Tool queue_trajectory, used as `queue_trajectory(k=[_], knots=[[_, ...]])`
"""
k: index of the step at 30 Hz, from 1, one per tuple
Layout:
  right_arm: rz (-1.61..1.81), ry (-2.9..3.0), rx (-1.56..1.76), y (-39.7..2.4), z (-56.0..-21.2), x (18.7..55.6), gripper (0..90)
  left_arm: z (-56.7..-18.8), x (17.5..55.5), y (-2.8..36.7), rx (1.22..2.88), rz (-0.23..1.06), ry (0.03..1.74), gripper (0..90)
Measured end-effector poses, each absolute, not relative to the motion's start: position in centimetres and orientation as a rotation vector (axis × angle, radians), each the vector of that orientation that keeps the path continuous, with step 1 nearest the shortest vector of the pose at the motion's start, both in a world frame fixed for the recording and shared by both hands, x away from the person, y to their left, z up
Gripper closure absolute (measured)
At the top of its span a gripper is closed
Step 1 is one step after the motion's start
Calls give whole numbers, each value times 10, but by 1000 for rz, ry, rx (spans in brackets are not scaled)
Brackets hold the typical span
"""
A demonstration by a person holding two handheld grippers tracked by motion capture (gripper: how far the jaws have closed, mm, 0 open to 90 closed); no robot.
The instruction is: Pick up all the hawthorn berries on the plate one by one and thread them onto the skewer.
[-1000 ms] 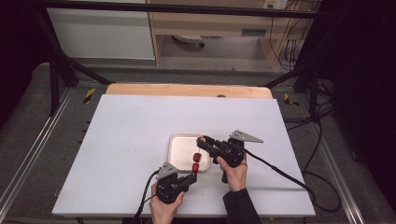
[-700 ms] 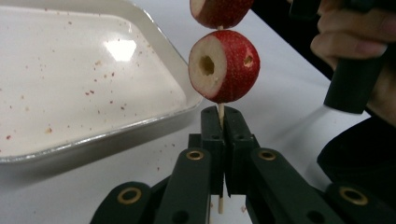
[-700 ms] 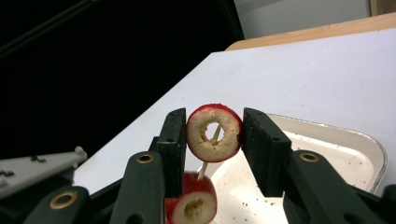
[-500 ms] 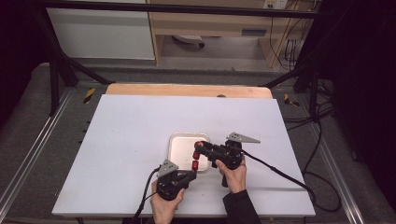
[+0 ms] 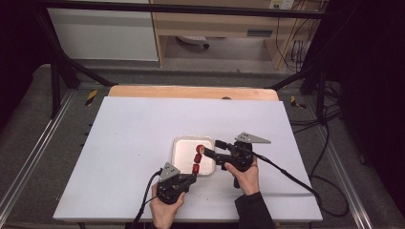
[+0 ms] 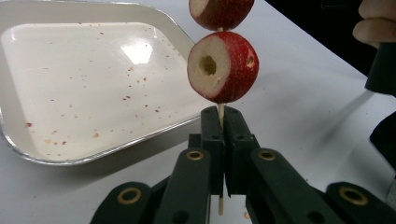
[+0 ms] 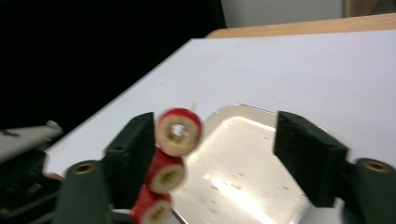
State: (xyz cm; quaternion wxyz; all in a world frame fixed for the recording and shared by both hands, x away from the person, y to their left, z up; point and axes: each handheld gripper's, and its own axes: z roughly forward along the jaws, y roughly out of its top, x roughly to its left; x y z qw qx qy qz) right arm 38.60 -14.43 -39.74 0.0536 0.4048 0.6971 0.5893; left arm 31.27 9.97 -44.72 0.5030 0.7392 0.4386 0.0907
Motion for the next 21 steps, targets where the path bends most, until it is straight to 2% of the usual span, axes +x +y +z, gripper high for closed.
queue_trajectory(k=[4,8,21], knots=[[1612,2200,1186,-151,-397,388,153,-445,312,105,1793,241,1051,882],[1471,2267,1132,-157,-401,388,84,-442,311,110,1795,256,1049,881],[1195,2389,1066,-186,-424,378,18,-431,313,122,1844,309,1025,881]])
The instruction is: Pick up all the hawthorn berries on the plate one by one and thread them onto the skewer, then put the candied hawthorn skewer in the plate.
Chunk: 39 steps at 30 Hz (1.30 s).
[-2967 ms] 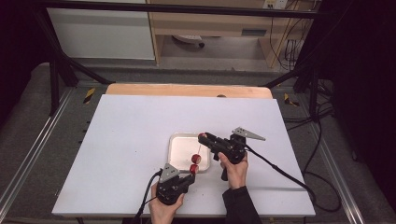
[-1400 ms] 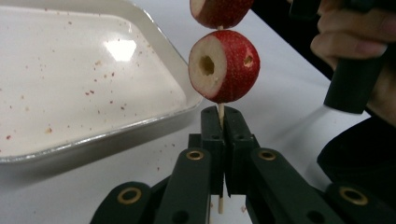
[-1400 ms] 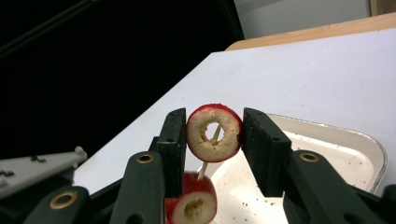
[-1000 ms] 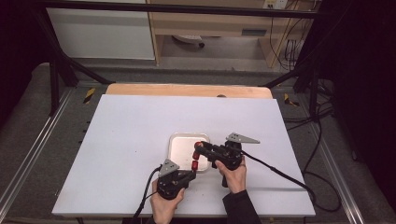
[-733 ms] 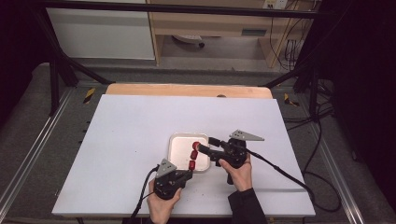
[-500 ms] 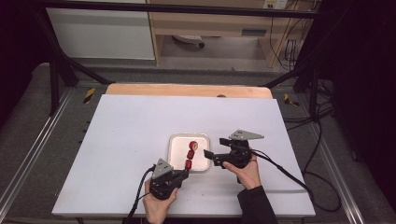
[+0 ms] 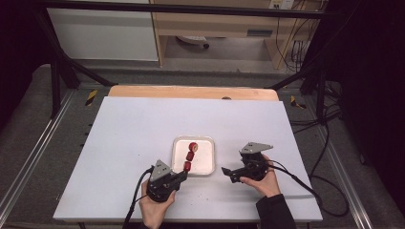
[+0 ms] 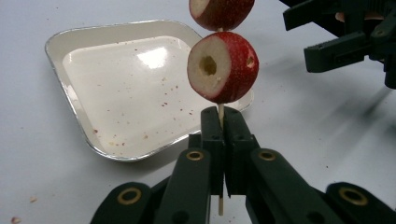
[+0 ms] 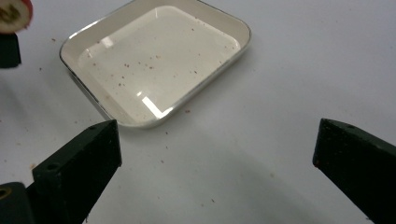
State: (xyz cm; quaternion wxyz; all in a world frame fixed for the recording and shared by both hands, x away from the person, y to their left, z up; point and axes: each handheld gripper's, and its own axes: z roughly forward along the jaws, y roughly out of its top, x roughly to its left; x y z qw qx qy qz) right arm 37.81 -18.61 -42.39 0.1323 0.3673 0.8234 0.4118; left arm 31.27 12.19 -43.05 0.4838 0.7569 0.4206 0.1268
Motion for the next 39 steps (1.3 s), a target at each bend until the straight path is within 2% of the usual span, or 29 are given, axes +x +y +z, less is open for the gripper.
queue_trajectory(k=[17,28,39], knots=[[1145,2365,1143,-238,-448,359,20,-409,331,129,1946,356,999,881],[1160,2356,1139,-249,-449,350,21,-392,348,126,2001,378,984,881],[1166,2348,1136,-252,-448,348,21,-395,368,122,2055,366,1014,881]])
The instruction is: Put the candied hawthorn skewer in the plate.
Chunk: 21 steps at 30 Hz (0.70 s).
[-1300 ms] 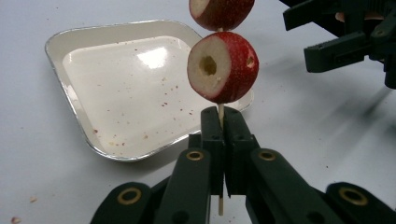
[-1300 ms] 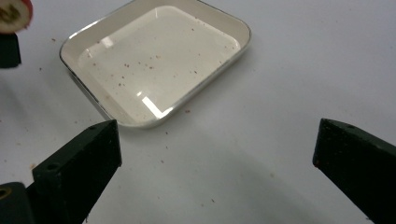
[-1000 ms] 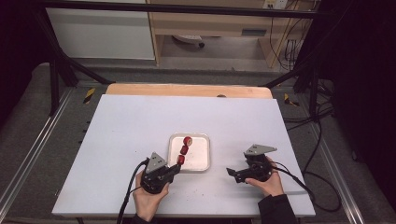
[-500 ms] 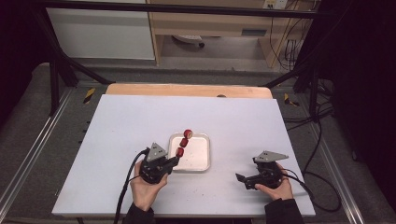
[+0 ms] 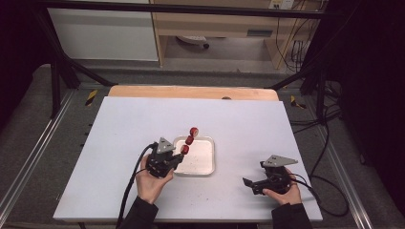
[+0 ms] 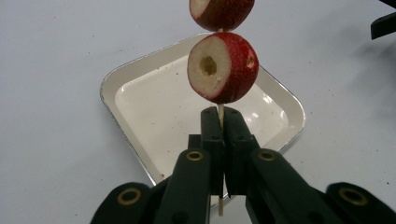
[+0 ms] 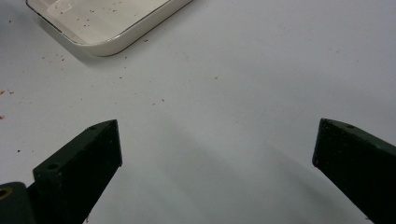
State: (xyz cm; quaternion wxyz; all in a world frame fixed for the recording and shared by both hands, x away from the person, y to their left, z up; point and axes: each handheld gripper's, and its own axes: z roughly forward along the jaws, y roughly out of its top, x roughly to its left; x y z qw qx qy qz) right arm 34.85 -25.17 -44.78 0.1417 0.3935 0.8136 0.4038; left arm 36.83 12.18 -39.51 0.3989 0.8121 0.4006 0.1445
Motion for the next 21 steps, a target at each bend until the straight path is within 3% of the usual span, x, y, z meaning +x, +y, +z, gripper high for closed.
queue_trajectory(k=[21], knots=[[1168,2363,1134,-251,-450,347,21,-421,393,101,2223,368,1126,881]])
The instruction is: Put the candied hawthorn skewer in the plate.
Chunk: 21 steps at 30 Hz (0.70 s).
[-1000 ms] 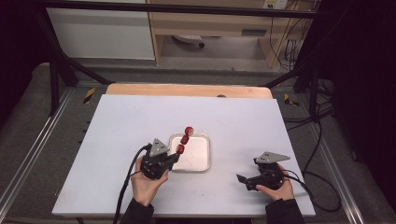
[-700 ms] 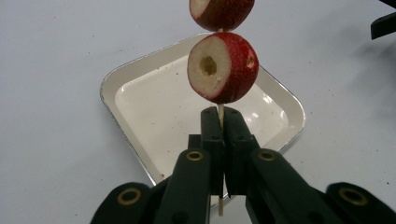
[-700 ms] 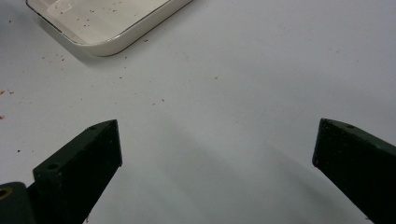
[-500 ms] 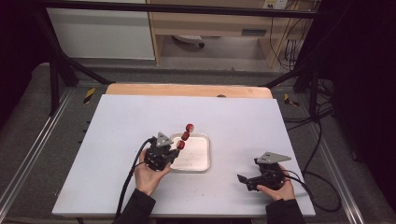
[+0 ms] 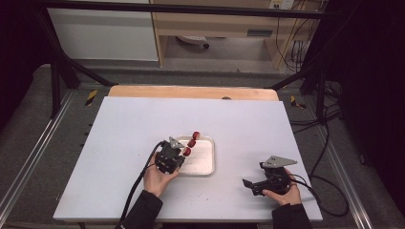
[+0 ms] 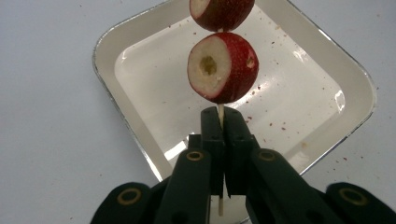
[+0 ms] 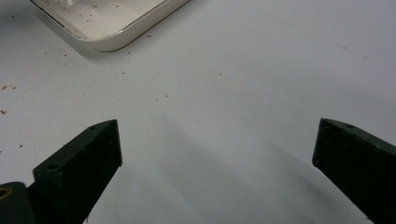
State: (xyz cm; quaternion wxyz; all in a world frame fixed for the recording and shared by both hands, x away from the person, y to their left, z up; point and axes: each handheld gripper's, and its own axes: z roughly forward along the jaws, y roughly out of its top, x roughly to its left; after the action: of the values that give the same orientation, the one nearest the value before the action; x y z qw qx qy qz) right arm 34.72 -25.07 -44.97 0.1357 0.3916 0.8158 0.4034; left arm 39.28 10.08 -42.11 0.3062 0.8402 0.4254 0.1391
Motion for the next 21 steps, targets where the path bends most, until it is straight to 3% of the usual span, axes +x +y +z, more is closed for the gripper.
queue_trajectory(k=[21], knots=[[1151,2366,1135,-250,-451,348,23,-431,395,88,2306,382,1175,880]])
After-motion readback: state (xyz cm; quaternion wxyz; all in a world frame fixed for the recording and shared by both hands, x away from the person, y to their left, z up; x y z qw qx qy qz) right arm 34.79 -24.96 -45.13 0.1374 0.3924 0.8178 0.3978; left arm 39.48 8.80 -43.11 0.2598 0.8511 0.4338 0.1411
